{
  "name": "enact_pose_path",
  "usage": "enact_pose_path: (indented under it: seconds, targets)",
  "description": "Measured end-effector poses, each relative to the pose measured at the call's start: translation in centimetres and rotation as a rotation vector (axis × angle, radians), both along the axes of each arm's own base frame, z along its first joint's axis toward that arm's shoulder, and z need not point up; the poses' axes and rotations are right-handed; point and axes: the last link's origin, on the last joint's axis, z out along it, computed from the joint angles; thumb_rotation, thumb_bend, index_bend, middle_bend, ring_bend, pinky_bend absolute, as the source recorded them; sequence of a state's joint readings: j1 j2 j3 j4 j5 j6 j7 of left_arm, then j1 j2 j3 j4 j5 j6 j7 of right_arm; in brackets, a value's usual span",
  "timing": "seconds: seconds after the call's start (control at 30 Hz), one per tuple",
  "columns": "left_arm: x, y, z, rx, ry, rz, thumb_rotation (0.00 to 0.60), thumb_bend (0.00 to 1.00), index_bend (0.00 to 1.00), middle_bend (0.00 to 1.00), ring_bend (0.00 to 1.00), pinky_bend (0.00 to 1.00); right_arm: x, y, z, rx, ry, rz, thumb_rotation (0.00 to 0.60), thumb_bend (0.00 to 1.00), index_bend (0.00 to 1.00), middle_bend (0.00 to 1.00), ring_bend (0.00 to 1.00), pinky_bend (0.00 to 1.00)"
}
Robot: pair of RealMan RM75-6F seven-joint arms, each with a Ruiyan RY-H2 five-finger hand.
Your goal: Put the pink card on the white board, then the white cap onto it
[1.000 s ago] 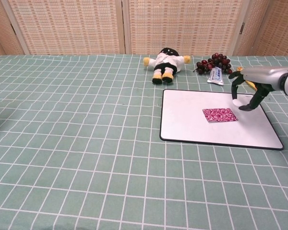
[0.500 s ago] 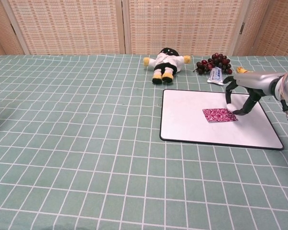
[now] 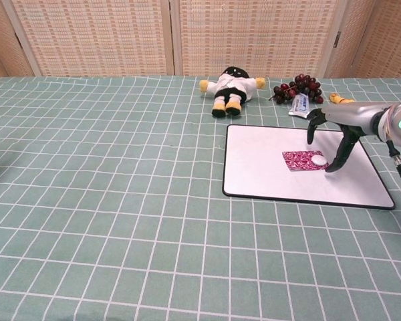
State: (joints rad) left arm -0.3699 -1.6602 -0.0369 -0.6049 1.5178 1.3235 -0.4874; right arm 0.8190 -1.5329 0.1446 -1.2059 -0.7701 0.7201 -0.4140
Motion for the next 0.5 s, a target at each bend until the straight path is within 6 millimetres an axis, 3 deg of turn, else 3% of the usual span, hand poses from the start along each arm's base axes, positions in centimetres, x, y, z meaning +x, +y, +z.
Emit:
enact_pose_path:
  seconds: [0.1,0.2,0.37,0.5]
  targets:
    - [0.0,0.0,0.1,0.001,-0.004,0.001,0.600,0.22,0.00,0.00,0.00,0.00,-0.1,0.2,1.3,-0.036,0.004,0.020,0.600,0.00,0.35,0.00,0.00,0.00]
    - [-0.1,0.0,0.1,0.002,-0.003,0.003,0.600,0.22,0.00,0.00,0.00,0.00,-0.5,0.9,3.9,-0.103,0.009,0.047,0.600,0.00,0.35,0.00,0.00,0.00]
    - [-0.2,0.2,0.1,0.005,0.006,0.011,0.600,0.22,0.00,0.00,0.00,0.00,-4.3,3.4,10.7,-0.280,0.035,0.043,0.600,0.00,0.33,0.00,0.00,0.00]
    - [-0.3,0.5,0.1,0.014,0.008,0.022,0.600,0.22,0.00,0.00,0.00,0.00,-7.5,5.5,12.9,-0.363,-0.016,0.022,0.600,0.00,0.30,0.00,0.00,0.00]
